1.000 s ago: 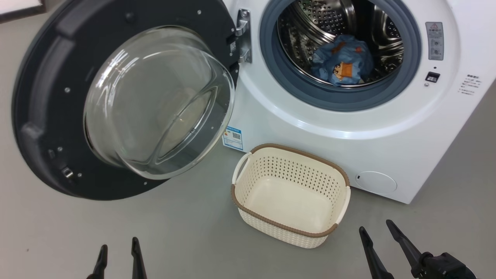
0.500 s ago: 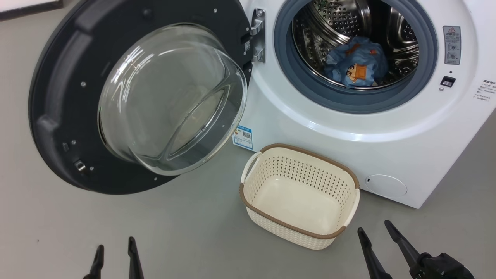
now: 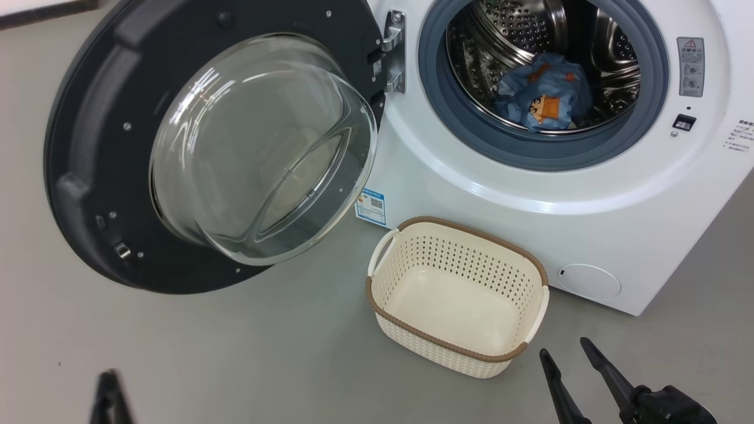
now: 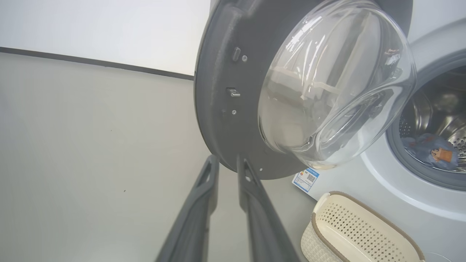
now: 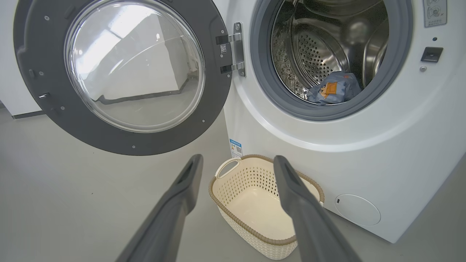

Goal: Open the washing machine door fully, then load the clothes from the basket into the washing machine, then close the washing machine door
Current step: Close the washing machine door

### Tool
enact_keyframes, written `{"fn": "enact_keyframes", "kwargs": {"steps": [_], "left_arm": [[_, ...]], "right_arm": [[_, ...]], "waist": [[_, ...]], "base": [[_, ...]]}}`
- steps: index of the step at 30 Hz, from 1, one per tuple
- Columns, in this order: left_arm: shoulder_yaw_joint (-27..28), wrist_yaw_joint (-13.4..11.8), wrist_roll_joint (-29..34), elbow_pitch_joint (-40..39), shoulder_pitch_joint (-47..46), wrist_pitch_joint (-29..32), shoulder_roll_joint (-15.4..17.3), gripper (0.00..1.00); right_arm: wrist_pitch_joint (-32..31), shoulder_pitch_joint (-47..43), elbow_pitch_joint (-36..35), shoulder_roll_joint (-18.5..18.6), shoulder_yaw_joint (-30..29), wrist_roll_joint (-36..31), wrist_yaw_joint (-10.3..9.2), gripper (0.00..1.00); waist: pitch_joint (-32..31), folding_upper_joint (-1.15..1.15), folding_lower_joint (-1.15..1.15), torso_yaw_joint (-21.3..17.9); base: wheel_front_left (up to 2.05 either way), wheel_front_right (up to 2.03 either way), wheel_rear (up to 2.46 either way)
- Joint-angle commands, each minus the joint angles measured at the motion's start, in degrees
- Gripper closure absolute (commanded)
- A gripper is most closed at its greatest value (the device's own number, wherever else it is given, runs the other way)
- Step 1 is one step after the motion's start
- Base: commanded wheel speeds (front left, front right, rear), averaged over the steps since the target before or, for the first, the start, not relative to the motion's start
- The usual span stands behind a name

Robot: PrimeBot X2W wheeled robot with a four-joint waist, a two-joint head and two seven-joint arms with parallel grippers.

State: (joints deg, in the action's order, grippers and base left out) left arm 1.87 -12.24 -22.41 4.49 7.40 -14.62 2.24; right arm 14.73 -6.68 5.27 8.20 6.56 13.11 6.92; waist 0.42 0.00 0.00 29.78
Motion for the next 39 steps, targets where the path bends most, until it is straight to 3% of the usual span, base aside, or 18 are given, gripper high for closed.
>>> {"fn": "enact_keyframes", "kwargs": {"steps": [1, 4, 9, 11, 17, 26, 32, 39], "left_arm": [[4.89, 0.69, -0.85, -1.53, -1.41, -0.38, 0.64, 1.00], [11.03, 1.76, -4.77, -1.95, -3.39, -0.38, 0.64, 1.00], [22.73, 6.34, -13.50, 1.64, -8.71, -0.38, 0.79, 1.00], [24.27, 7.24, -14.22, 3.06, -9.93, -0.38, 1.34, 1.00], [32.87, 10.04, -21.83, 15.24, -19.82, 0.73, 10.12, 1.00], [38.76, 10.11, -29.44, 31.00, -34.33, 5.54, 22.76, 1.00], [40.64, 10.23, -33.81, 38.64, -42.58, 8.90, 27.47, 1.00], [42.36, 11.46, -38.54, 44.10, -49.93, 12.54, 30.18, 1.00]], "right_arm": [[0.27, 2.42, -1.24, 0.69, 1.29, -0.21, 0.57, 0.00], [0.27, 2.26, -1.27, 0.67, 1.05, -0.17, 0.57, 0.00], [0.27, 2.19, -1.26, 0.03, 0.41, -0.26, 0.57, 0.00], [0.27, 2.17, -1.28, -0.16, 0.32, -0.27, 0.57, 0.00], [0.27, 1.66, -1.36, -1.26, 0.14, -0.17, 0.57, 0.00], [0.27, 1.48, -1.14, -1.07, -0.10, 0.23, 0.57, 0.00], [0.27, 1.48, -1.27, -0.63, 0.15, 0.37, 0.57, 0.00], [0.27, 2.62, -1.07, 0.37, 0.99, 0.46, 0.57, 0.00]], "waist": [[0.06, 0.00, 0.00, 0.05], [0.16, 0.00, 0.00, 0.10], [0.07, 0.00, 0.00, -0.17], [0.05, 0.00, 0.00, -0.23], [-0.24, 0.00, 0.00, -0.95], [0.23, 0.00, 0.00, -2.62], [0.90, 0.00, 0.00, -3.64], [2.76, 0.00, 0.00, -6.12]], "base": [[0.00, 0.00, 0.00], [0.00, 0.00, 0.00], [0.00, 0.00, 0.00], [0.00, 0.00, 0.00], [0.00, 0.00, 0.00], [0.00, 0.00, 0.00], [0.00, 0.00, 0.00], [0.00, 0.00, 0.00]]}}
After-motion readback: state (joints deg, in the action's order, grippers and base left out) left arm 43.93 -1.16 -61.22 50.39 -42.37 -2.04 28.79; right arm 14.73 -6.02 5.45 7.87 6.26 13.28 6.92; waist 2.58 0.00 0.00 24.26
